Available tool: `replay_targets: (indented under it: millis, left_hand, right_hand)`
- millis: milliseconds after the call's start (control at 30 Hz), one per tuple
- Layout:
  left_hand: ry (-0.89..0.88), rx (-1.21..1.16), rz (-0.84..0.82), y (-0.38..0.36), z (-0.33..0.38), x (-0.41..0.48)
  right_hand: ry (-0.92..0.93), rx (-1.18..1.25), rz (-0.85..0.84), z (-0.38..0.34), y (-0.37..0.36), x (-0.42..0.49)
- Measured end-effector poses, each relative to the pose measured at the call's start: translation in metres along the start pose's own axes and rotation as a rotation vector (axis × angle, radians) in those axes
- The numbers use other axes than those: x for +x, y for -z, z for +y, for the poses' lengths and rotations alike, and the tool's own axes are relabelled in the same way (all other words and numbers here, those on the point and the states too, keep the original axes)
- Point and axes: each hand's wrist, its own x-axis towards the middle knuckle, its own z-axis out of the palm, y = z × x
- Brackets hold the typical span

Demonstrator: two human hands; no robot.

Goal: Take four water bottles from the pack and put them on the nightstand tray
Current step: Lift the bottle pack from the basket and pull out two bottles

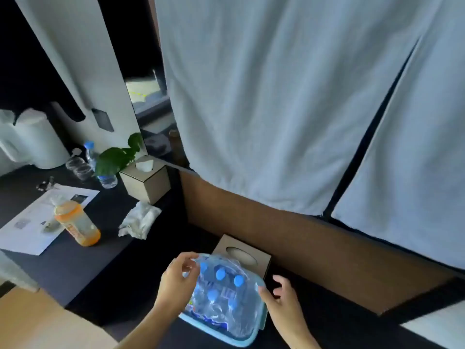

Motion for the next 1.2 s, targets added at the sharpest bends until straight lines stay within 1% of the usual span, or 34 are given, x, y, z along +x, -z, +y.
replay_targets:
  millis: [133, 267, 367, 467, 600, 700, 833, 933, 1067, 1200]
  left_hand:
    - [0.051, 0.043, 0.027, -0.009, -0.076, 0.028]
    - [0.108, 0.111, -0.002, -0.027, -0.123, 0.063]
    - [0.171, 0.053, -0.038, -0.045, -0.138, 0.087]
    - [0.218, 0.024, -0.1, -0.06, -0.149, 0.096]
    - [0.18, 0.004, -0.062, -0.07, -0.162, 0.091]
    - [0.155, -0.059, -0.022, -0.074, -0.163, 0.088]
    - [0.218, -0.161, 0.042, -0.076, -0.151, 0.085]
    - [0.222, -0.153, 0.067, -0.072, -0.141, 0.08]
    - [0.164, -0.127, 0.097, -0.064, -0.119, 0.072]
    - [0.093, -0.117, 0.159, -0.057, -0.078, 0.064]
  right_hand:
    - [-0.119, 0.015, -0.084, 0.044, -0.06, 0.031]
    - [-0.155, 0.083, 0.013, 0.07, -0.101, 0.062]
    - [-0.147, 0.114, 0.044, 0.084, -0.121, 0.084]
    - [-0.109, 0.184, 0.124, 0.094, -0.135, 0.097]
    - [-0.162, 0.35, 0.25, 0.103, -0.143, 0.104]
    - [-0.199, 0.43, 0.347, 0.104, -0.143, 0.106]
    - [-0.23, 0.528, 0.372, 0.094, -0.138, 0.11]
    - [-0.256, 0.574, 0.393, 0.085, -0.134, 0.109]
    - [-0.221, 0.597, 0.409, 0.073, -0.118, 0.102]
    - [-0.159, 0.636, 0.412, 0.055, -0.086, 0.083]
